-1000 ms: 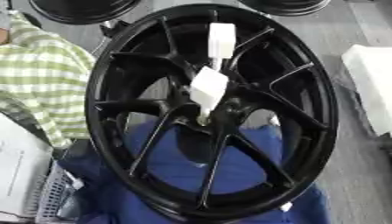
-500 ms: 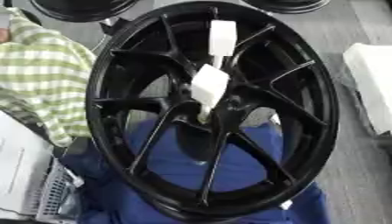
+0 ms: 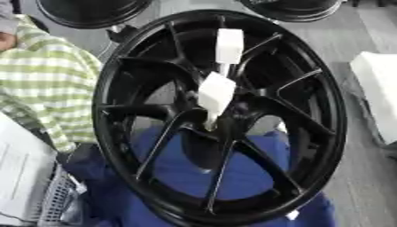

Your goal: Pull the pin out of the wheel hub.

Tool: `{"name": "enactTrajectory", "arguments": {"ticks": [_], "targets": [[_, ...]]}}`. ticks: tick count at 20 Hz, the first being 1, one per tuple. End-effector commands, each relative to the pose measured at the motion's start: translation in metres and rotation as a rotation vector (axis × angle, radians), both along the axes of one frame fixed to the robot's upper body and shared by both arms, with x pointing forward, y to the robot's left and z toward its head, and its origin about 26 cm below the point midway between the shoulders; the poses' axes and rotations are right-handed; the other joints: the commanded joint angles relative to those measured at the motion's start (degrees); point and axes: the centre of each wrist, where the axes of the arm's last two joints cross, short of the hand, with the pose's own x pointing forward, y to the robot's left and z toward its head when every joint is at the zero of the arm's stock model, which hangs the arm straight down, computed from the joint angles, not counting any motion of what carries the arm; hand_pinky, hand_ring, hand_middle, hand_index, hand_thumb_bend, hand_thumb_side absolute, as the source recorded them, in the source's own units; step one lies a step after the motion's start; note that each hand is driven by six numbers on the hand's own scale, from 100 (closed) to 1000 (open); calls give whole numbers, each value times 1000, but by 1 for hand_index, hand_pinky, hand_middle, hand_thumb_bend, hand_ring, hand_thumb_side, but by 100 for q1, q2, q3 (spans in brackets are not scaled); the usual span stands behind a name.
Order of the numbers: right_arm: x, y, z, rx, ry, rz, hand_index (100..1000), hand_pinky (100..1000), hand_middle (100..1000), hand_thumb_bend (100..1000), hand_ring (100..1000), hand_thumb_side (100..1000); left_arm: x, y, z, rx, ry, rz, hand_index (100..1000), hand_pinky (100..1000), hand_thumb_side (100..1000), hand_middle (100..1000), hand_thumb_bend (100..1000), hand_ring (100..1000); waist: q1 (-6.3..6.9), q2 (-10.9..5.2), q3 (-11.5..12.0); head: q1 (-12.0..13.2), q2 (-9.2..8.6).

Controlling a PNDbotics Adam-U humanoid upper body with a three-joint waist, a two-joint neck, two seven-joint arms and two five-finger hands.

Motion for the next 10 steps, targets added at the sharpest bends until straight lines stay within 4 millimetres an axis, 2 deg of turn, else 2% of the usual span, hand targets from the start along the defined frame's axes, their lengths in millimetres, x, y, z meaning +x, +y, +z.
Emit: {"name": "enactTrajectory", "arguments": {"ticks": [1,10], "targets": [[-21,-2,10,18,-45,-11,812,841,752,208,826,431,0,3,10,32,-20,-5,727,704,559,577,488,563,27,-163,7,-9,-103],[-50,9,5,31,-13,-13,810,840,750,192,824,451,0,3,9,32,-16,-5,726,703,558,578,489,563,21,-160,-7,13,-41]]}}
